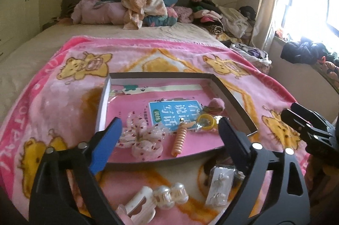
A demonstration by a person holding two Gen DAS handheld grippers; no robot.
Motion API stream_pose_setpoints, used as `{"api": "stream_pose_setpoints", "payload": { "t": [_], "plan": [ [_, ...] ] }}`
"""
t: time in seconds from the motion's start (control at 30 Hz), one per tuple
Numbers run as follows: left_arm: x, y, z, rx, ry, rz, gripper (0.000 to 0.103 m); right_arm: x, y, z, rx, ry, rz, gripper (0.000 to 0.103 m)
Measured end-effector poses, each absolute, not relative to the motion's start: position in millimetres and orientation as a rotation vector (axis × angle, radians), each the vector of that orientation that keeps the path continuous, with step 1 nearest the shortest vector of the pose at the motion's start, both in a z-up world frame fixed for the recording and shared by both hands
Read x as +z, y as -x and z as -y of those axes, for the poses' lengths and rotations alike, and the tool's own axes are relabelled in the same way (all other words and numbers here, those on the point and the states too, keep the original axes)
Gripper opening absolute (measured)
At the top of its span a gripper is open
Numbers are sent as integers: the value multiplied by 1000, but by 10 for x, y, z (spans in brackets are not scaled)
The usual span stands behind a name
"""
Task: Organize jewelry
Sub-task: 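Withdraw both open tools from the box toward the remaining jewelry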
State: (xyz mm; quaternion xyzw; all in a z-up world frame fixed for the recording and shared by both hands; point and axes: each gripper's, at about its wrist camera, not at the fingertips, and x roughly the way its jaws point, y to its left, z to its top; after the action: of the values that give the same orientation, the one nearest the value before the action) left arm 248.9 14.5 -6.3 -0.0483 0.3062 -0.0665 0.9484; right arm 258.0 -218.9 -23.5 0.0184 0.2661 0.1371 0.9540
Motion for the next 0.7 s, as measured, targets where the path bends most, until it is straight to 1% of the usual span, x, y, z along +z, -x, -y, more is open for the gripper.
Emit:
{"api": "stream_pose_setpoints", "payload": {
  "t": [0.07,0.1,0.13,0.7],
  "plan": [
    [-53,-2428,-158,-125,97,-610,86,-225,-2521,2189,283,-38,-534,85],
    [-50,-2389,-162,-116,93,-605,90,-217,-2483,2187,286,-38,-529,86],
    [-52,-2363,-166,-110,91,-602,91,-211,-2451,2185,287,-37,-524,88],
    [-233,-1870,-260,-84,101,-616,91,-330,-1988,2108,320,-16,-541,89]
  ]
}}
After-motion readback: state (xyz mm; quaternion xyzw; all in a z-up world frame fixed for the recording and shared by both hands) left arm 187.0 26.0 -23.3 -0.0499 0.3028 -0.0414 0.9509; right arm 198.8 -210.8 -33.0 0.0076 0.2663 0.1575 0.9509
